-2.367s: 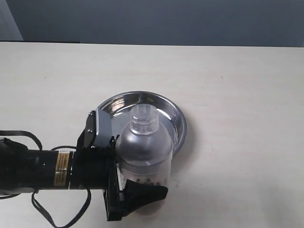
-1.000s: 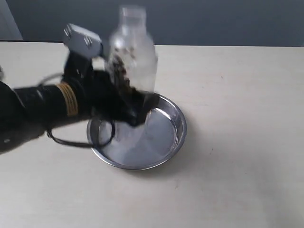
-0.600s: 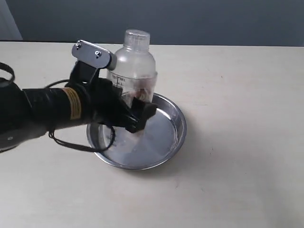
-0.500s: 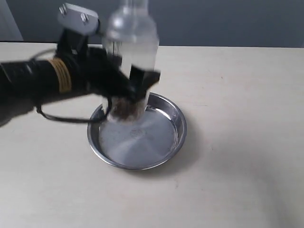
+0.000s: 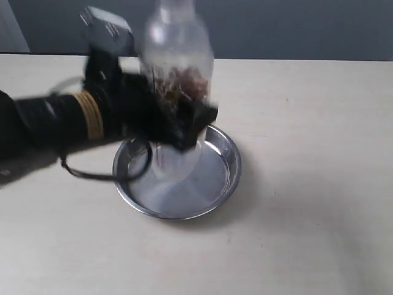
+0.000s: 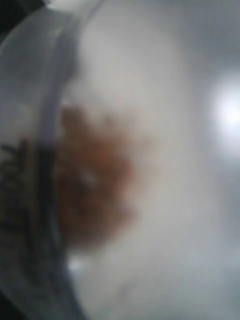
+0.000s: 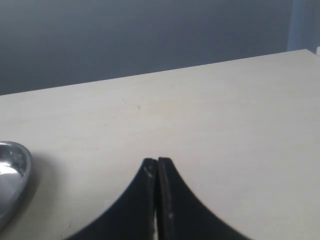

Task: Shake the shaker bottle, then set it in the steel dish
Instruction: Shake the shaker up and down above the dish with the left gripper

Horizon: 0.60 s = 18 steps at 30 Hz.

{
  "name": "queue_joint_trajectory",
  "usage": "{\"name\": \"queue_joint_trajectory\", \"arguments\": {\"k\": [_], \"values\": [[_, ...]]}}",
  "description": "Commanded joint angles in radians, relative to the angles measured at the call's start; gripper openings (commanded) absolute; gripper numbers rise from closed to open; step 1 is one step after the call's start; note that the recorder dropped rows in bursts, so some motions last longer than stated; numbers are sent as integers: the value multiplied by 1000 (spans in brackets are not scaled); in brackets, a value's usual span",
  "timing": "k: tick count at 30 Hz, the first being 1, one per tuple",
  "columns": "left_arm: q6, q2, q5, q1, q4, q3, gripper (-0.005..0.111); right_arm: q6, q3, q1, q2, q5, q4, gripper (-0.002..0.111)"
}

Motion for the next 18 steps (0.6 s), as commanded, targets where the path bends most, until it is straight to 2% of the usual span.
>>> {"name": "queue_joint_trajectory", "arguments": {"k": [1, 3, 5, 7, 8, 10, 12, 13, 15, 17, 18], "values": [[44, -127, 29, 6, 61, -115, 0, -4, 1, -3, -5, -9, -3, -1], [50, -170, 69, 19, 3, -166, 0, -4, 1, -3, -5, -9, -3, -1], [47, -105, 84, 10, -46, -89, 0, -4, 1, -5, -5, -9, 6, -1], [43, 26, 1, 8, -61, 15, 0, -4, 1, -5, -5, -9, 6, -1], [33, 52, -26, 8, -69, 27, 0, -4, 1, -5, -5, -9, 6, -1], [-4, -4, -96, 8, -67, -2, 0, -4, 1, -5, -5, -9, 6, -1], [53, -114, -155, 10, -54, -84, 0, -4, 1, -5, -5, -9, 6, -1], [86, -144, -141, 10, -55, -119, 0, -4, 1, -5, -5, -9, 6, -1], [96, -172, -19, 6, -52, -152, 0, -4, 1, -5, -5, -9, 6, -1], [91, -121, 92, -4, -53, -94, 0, -4, 1, -5, -5, -9, 6, -1], [91, -70, 78, -6, -61, -50, 0, -4, 1, -5, -5, -9, 6, -1]]}}
